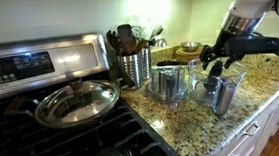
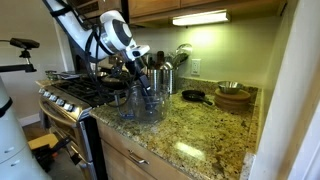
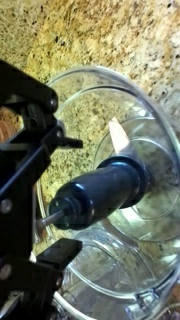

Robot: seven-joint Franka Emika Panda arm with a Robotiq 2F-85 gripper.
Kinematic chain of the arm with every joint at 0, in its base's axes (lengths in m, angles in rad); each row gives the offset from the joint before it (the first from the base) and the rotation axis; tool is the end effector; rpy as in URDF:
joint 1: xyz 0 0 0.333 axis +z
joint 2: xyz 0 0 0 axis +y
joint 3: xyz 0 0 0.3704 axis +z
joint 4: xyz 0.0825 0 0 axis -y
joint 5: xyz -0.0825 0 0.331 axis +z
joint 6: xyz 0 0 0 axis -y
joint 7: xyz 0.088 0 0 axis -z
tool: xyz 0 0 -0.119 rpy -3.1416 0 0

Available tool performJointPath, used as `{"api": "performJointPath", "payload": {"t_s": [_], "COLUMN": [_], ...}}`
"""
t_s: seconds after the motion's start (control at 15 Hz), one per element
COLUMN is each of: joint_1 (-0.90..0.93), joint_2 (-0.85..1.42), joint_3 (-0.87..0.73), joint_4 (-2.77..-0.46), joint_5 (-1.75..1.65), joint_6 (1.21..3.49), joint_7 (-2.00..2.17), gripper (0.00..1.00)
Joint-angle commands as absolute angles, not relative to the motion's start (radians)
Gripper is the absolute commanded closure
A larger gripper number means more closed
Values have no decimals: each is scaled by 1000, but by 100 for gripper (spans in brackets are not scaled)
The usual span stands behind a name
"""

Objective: Put the blade in the food processor

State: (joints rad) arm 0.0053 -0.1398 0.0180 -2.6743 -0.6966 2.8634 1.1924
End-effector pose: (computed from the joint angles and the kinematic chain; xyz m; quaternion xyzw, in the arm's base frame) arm 0.3976 0.0427 0.3953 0.9434 -0.2543 0.2101 0.0333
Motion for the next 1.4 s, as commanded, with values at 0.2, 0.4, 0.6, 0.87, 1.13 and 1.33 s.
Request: {"api": "performJointPath", "payload": {"t_s": [0.2,0.4,0.6,0.87,1.13,1.33], "joint_1": [18,16,12,7,13,20], "joint_2": [-235,-281,-326,-361,-343,-324], "joint_3": [50,63,71,83,81,76], "joint_4": [-2671,-2646,-2608,-2557,-2529,-2527], "joint_5": [-283,-164,-91,-43,8,60], "joint_6": [2741,2655,2530,2371,2306,2293], "joint_7": [791,665,573,493,441,400], "gripper": [0,0,0,26,53,74]}}
